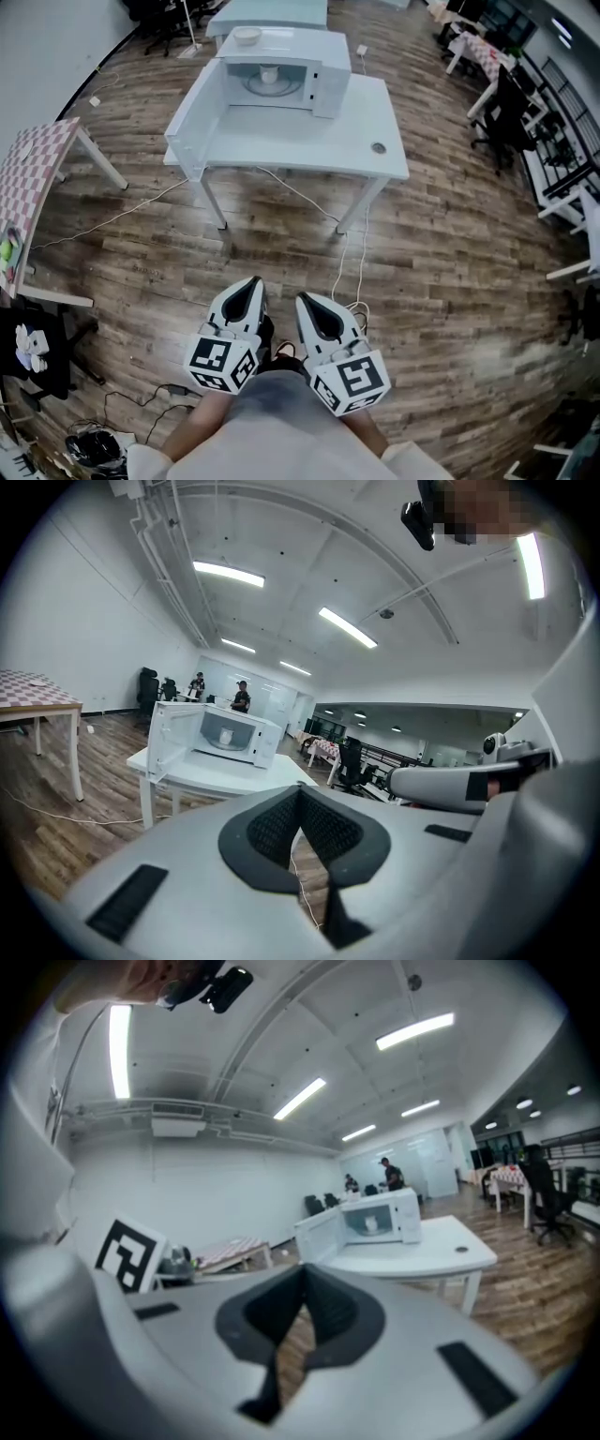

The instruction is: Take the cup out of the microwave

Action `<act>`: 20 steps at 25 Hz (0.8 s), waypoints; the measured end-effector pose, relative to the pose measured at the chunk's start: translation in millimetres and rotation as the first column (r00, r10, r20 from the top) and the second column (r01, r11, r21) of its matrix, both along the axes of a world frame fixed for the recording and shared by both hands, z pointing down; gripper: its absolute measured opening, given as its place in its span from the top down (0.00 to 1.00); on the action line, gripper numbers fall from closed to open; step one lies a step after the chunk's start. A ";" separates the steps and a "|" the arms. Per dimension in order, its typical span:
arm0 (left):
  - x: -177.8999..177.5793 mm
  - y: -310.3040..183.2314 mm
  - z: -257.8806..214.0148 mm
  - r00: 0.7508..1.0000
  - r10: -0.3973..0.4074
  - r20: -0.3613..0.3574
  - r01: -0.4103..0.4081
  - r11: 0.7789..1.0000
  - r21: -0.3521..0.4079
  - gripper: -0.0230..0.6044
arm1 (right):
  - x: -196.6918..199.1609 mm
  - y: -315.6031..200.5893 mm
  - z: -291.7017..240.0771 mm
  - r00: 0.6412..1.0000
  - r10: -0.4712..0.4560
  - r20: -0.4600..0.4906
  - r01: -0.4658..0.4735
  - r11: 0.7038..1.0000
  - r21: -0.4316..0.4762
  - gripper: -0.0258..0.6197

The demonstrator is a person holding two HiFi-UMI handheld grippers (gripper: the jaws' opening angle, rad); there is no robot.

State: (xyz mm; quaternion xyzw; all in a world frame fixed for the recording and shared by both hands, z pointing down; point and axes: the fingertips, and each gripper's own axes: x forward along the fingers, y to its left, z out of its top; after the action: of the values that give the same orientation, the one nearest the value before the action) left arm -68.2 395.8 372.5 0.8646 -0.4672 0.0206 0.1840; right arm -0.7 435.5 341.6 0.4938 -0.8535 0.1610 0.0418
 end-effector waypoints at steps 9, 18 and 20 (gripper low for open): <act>4.0 -62.1 -8.3 0.999 0.036 -0.014 -0.035 0.999 0.012 0.94 | -3.9 -58.1 -4.7 1.000 0.004 -0.014 -0.004 1.000 -0.009 0.93; -15.7 -131.0 -7.7 0.999 0.029 -0.028 -0.029 1.000 0.007 0.94 | -29.8 -125.6 -3.7 1.000 -0.020 -0.021 0.020 1.000 -0.016 0.92; -23.0 -145.5 -11.5 0.999 0.017 -0.032 -0.017 1.000 0.022 0.94 | -37.2 -139.3 -4.8 0.999 -0.028 -0.023 0.028 0.999 -0.016 0.93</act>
State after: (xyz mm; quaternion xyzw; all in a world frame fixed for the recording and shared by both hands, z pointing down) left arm -91.3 250.3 361.0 0.8707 -0.4569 0.0029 0.1819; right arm -37.9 296.1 336.8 0.4834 -0.8585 0.1613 0.0576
